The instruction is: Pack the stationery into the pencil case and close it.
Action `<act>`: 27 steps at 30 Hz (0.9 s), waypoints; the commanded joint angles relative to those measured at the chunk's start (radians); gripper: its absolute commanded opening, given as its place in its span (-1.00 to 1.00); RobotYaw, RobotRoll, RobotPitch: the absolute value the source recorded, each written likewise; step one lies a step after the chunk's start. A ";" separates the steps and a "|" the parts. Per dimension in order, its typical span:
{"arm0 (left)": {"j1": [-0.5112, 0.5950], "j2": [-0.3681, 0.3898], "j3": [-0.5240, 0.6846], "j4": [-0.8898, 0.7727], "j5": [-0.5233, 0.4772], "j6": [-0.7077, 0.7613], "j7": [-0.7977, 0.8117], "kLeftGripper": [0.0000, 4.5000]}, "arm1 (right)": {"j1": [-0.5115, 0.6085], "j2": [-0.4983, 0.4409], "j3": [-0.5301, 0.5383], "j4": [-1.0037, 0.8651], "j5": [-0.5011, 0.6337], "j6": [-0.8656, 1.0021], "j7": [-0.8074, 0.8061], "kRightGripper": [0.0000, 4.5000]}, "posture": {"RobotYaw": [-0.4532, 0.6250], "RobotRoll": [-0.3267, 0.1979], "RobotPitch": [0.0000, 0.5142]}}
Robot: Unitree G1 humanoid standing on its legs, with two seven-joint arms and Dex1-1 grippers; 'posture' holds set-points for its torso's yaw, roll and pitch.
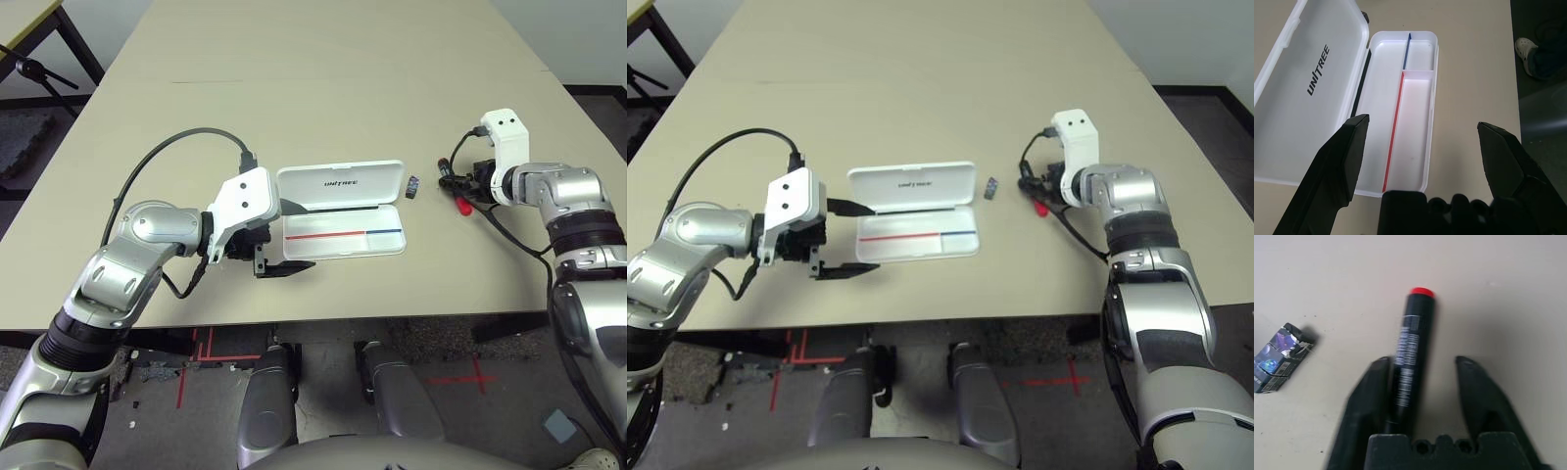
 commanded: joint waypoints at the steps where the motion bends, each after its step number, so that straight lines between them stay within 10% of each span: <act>1: 0.010 0.001 -0.012 -0.020 -0.003 0.004 0.003 1.00 | -0.002 -0.030 0.006 -0.022 -0.016 0.011 0.031 -0.47 | -0.29 0.25 -0.30; 4: 0.011 0.001 -0.012 -0.019 -0.003 0.002 0.003 1.00 | 0.009 -0.057 0.018 -0.078 -0.018 0.021 0.068 -0.78 | -0.30 0.25 -0.29; 27: 0.020 -0.001 -0.014 -0.023 -0.002 0.004 0.023 1.00 | 0.234 -0.366 0.188 -0.699 0.046 -0.157 0.709 -0.78 | -0.29 0.25 -0.32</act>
